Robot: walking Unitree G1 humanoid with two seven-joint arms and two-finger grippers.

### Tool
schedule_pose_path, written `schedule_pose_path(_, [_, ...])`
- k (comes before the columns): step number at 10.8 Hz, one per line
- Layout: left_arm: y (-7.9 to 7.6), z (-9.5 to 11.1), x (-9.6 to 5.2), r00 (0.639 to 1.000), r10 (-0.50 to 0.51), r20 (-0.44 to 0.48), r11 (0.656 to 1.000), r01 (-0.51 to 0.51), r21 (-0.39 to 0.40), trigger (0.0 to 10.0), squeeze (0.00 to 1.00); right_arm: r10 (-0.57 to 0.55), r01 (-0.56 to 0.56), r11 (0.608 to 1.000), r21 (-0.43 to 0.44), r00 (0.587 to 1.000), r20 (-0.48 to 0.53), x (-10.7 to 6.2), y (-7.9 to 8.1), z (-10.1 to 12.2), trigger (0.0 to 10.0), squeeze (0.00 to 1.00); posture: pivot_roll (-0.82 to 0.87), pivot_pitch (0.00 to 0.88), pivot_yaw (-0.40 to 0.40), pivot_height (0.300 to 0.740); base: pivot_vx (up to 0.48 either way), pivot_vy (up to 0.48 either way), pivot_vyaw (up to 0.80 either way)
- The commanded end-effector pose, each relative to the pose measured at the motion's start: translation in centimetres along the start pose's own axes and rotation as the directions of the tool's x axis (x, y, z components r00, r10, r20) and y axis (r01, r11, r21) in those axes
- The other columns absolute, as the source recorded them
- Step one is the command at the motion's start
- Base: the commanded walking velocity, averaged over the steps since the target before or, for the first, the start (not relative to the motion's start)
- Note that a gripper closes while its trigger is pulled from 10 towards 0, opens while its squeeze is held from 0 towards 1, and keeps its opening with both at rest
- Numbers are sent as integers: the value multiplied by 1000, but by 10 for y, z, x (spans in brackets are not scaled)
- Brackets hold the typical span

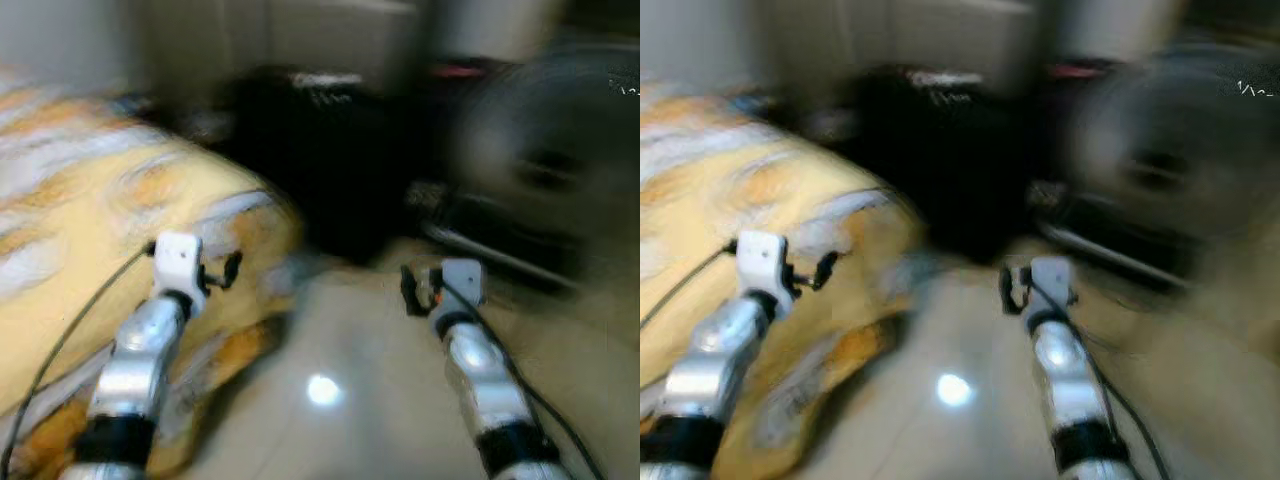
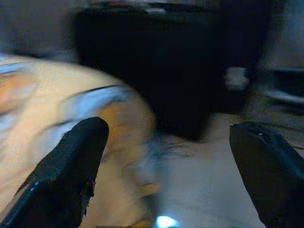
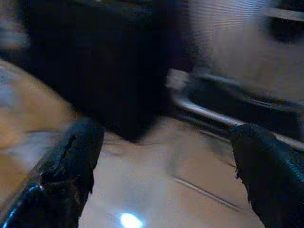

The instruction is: Clean up the room

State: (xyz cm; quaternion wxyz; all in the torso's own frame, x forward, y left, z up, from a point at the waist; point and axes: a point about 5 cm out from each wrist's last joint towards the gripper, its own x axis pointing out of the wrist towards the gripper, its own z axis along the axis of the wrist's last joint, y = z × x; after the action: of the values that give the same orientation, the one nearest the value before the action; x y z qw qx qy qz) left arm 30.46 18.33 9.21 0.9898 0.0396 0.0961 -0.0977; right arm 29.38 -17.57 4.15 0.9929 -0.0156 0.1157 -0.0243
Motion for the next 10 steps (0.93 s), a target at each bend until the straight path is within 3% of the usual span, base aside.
schedule_pose_path(1, [10,2,-2,1000,22,3,1000,-22,15,10000,0,11,-11,1000,2,1000,29,3,7,8,10000,0,-12,0,10,740,371,0,0])
schedule_pose_path(8, [10,1,-3,1000,26,-3,1000,-26,15,10000,0,-3,3,1000,0,1000,26,2,5,9,10000,0,-14,0,11,740,359,0,-104])
schedule_pose_path(10, [10,1,-3,1000,30,-5,999,-29,14,10000,0,-4,5,1000,-6,1000,30,2,4,10,10000,0,-15,0,12,740,352,0,-800])
